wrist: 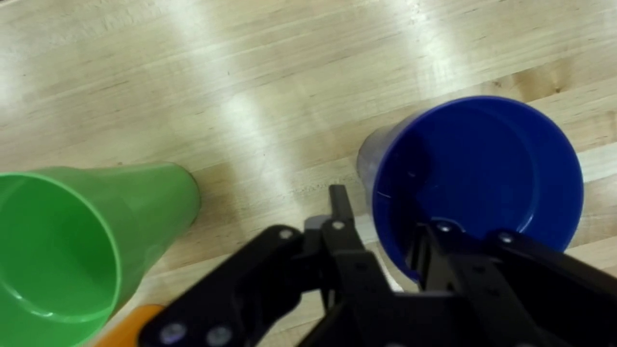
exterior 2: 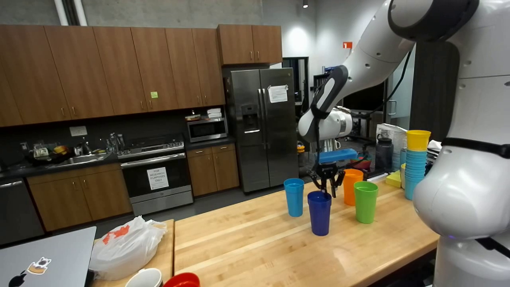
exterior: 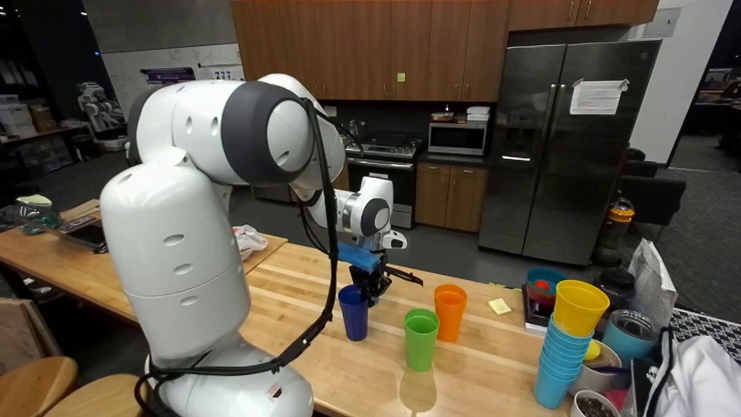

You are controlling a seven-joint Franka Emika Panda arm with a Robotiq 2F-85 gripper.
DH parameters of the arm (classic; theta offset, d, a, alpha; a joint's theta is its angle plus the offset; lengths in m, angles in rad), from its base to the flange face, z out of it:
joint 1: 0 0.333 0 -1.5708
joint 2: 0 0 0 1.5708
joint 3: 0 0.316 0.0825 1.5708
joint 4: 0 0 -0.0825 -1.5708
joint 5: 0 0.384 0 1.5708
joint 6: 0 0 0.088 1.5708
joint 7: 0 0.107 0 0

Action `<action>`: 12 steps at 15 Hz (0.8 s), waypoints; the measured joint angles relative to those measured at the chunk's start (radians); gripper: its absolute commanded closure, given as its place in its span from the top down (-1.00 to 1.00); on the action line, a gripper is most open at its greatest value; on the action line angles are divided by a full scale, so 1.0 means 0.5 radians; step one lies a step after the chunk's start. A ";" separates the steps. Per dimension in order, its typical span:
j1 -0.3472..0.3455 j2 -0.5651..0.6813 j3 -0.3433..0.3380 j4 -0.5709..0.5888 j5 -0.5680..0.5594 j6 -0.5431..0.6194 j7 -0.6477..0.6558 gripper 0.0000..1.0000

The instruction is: Pick up the orange cup from the stack of cups to the left and put it on the table, pick up the green cup from the stack of cups to the left and put it on the table, pick up the navy blue cup from the stack of cups to the left and put it on the table

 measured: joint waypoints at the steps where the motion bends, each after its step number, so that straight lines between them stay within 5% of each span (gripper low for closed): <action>1: 0.001 0.000 0.000 0.003 -0.002 0.000 -0.001 0.33; 6: 0.033 -0.070 0.013 0.010 0.005 -0.005 -0.040 0.97; 12: 0.066 -0.406 0.043 0.007 0.013 -0.041 -0.128 1.00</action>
